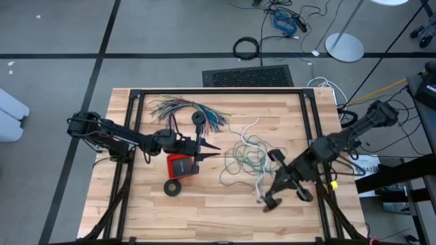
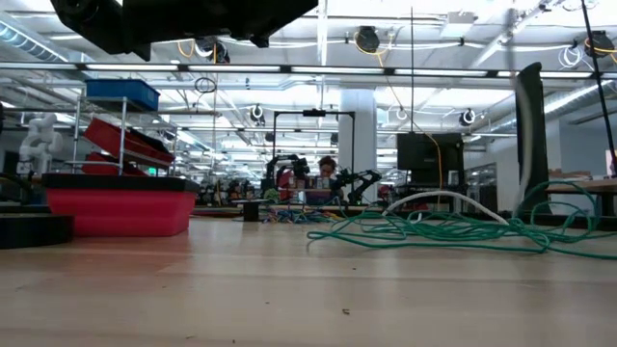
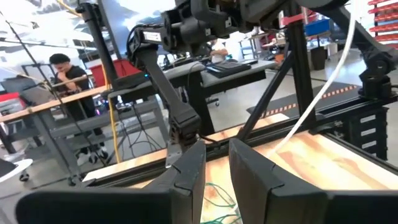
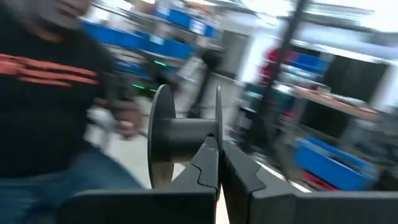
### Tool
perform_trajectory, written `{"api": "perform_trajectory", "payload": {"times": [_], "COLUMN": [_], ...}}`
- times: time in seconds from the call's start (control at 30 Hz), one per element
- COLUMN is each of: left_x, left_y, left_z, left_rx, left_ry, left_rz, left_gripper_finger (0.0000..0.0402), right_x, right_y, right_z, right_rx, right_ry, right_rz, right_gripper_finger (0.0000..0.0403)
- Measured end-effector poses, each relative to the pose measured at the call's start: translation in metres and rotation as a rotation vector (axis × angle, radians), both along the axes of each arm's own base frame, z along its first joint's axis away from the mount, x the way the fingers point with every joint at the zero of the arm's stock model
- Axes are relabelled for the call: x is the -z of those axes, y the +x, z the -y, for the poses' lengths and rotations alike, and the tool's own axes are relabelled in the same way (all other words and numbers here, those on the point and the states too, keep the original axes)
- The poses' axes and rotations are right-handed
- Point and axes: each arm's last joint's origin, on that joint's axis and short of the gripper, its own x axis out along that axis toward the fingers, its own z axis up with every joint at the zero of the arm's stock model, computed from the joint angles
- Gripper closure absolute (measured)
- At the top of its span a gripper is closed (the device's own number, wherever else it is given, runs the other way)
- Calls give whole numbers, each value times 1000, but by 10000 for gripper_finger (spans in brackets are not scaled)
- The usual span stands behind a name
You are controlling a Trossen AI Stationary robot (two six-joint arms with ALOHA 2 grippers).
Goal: Coil cords
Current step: Coil the white wire onto the spool
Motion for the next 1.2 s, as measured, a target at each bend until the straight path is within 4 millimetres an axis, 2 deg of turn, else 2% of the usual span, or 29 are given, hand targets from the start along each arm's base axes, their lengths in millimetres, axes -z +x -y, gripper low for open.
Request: {"api": "perform_trajectory", "payload": {"times": [0.1,0.63,0.97,1.2], "left_x": [0,-1,-4,1], "left_y": [0,-1,-1,22], "left_z": [1,5,13,25], "left_rx": [8,43,70,93], "left_ry": [1,2,5,42], "left_rz": [0,10,31,17], "left_gripper_finger": [322,322,322,322], "right_x": [0,7,11,21], "right_y": [0,3,5,16], "right_z": [1,-1,-2,-4], "right_rx": [-107,-379,-385,-365], "right_ry": [22,43,37,64], "right_rz": [-20,-126,-151,-240], "right_gripper_finger": [403,403,403,403]}}
